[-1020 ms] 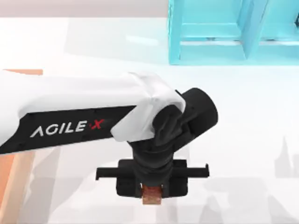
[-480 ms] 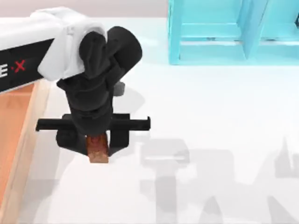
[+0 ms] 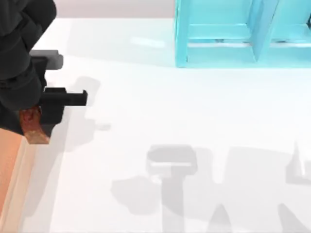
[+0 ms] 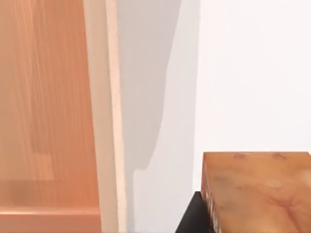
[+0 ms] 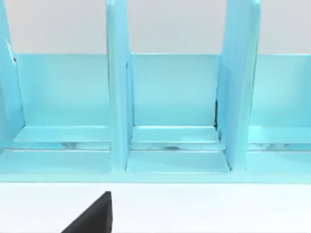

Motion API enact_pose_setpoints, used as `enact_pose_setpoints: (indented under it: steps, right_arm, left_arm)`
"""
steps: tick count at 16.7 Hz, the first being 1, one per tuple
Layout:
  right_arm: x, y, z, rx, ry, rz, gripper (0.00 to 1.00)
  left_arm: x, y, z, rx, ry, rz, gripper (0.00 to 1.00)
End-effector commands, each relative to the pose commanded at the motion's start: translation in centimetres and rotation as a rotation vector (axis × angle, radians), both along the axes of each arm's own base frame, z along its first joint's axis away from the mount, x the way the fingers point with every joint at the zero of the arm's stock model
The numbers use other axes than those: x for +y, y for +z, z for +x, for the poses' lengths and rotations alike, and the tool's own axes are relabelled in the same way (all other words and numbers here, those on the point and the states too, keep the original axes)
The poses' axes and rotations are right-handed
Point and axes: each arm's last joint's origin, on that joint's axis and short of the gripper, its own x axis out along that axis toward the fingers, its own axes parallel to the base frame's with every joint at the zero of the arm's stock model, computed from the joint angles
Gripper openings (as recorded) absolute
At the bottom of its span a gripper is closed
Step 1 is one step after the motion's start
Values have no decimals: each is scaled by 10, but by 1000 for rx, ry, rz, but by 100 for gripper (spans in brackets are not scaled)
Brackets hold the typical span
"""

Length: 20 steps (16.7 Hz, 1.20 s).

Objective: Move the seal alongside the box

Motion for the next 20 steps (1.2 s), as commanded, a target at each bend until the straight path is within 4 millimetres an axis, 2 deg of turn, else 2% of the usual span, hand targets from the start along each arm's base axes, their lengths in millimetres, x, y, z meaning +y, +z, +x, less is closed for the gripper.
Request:
enact_pose_setpoints:
  steps: [5,14,18,20]
  right_arm:
    - [0,0,0,0,0,0,100]
    - [0,0,0,0,0,0,100]
    - [0,0,0,0,0,0,100]
    - [0,0,0,0,0,0,100]
  left_arm:
    - [-1,-5,1,2,-4,1,0]
    - [0,-63,0,-1,0,0,0]
    - [0,-65,0,0,0,0,0]
    - [0,-65,0,0,0,0,15]
